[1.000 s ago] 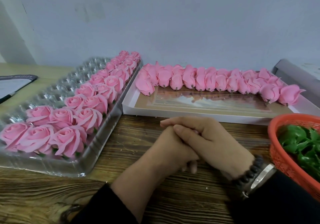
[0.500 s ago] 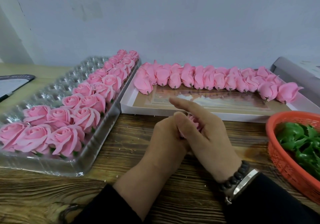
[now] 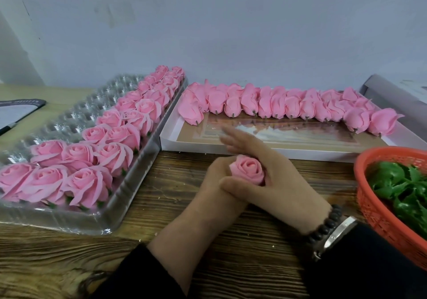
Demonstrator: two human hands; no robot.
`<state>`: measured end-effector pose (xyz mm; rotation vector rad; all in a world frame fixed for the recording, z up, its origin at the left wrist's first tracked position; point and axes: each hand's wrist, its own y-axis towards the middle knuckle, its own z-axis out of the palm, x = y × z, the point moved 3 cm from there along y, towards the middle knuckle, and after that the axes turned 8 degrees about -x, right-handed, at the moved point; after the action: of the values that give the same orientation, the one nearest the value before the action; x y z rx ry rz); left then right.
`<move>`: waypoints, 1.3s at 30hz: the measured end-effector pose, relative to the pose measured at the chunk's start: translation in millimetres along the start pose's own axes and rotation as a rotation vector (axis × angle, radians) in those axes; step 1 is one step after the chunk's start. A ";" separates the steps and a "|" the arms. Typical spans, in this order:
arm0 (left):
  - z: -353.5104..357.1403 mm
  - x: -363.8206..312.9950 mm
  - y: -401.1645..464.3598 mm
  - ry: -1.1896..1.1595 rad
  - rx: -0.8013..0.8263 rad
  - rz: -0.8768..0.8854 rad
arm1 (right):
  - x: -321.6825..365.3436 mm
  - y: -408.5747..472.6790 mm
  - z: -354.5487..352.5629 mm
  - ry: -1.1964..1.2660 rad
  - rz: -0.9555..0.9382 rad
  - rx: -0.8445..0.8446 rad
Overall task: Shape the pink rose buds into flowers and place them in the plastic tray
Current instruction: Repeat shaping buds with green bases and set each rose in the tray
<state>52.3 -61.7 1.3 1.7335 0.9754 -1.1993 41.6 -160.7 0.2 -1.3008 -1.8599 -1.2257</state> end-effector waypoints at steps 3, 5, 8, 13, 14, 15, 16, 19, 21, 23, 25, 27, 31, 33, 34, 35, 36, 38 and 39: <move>-3.7 2.1 6.3 -0.060 -0.109 0.073 | -10.3 0.5 -1.5 0.105 0.085 0.014; -6.2 5.6 8.9 -0.063 -0.189 0.088 | -10.3 -0.3 0.8 0.166 0.101 0.023; -5.7 9.8 8.7 0.032 -0.211 0.100 | -4.5 -1.5 4.4 0.137 0.050 -0.102; 2.7 13.5 7.6 0.227 -0.244 0.127 | 6.4 -3.9 13.4 0.115 -0.015 -0.352; 4.9 13.5 7.4 0.254 -0.239 0.147 | 6.4 -4.4 15.0 0.079 -0.018 -0.377; 7.2 12.4 7.4 0.260 -0.234 0.165 | 5.8 -4.5 15.8 0.045 -0.023 -0.392; 8.9 10.7 7.3 0.266 -0.229 0.177 | 4.6 -3.9 15.6 0.021 -0.019 -0.394; 10.2 4.2 7.8 0.259 -0.152 0.156 | 2.9 -0.4 9.5 -0.018 -0.021 -0.308; 9.1 3.8 7.6 0.246 -0.018 0.088 | 3.7 0.5 7.8 -0.040 -0.032 -0.153; 4.6 6.4 4.6 0.269 0.072 -0.027 | 4.5 -1.2 9.1 -0.027 0.006 0.005; 2.4 3.0 0.7 0.321 0.117 -0.053 | 5.2 -3.2 10.1 0.020 0.038 0.064; 2.0 -4.3 -0.5 0.324 0.116 0.042 | 5.0 -2.6 7.9 0.006 0.011 0.025; -5.0 -2.5 3.6 0.051 -0.035 0.088 | -3.2 -0.2 1.9 0.080 0.055 -0.053; -8.1 1.4 6.0 0.049 -0.120 0.086 | -6.4 -1.1 2.3 0.107 0.085 -0.048; -9.8 4.1 7.6 0.055 -0.163 0.075 | -6.5 -1.6 2.8 0.108 0.084 -0.052; -10.2 6.1 8.7 0.076 -0.188 0.076 | -5.5 -1.9 3.3 0.106 0.073 -0.065; -9.5 8.2 9.7 0.113 -0.195 0.083 | -3.9 -2.2 4.3 0.106 0.059 -0.089; -4.7 9.4 9.5 0.263 -0.183 0.107 | -0.3 -2.7 7.3 0.122 0.034 -0.157; -2.5 9.8 9.0 0.350 -0.191 0.133 | 1.4 -3.0 9.3 0.121 0.018 -0.193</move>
<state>63.8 -61.4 -5.9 1.8554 1.1172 -0.7056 38.8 -152.0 -3.7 -1.3086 -1.6749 -1.4700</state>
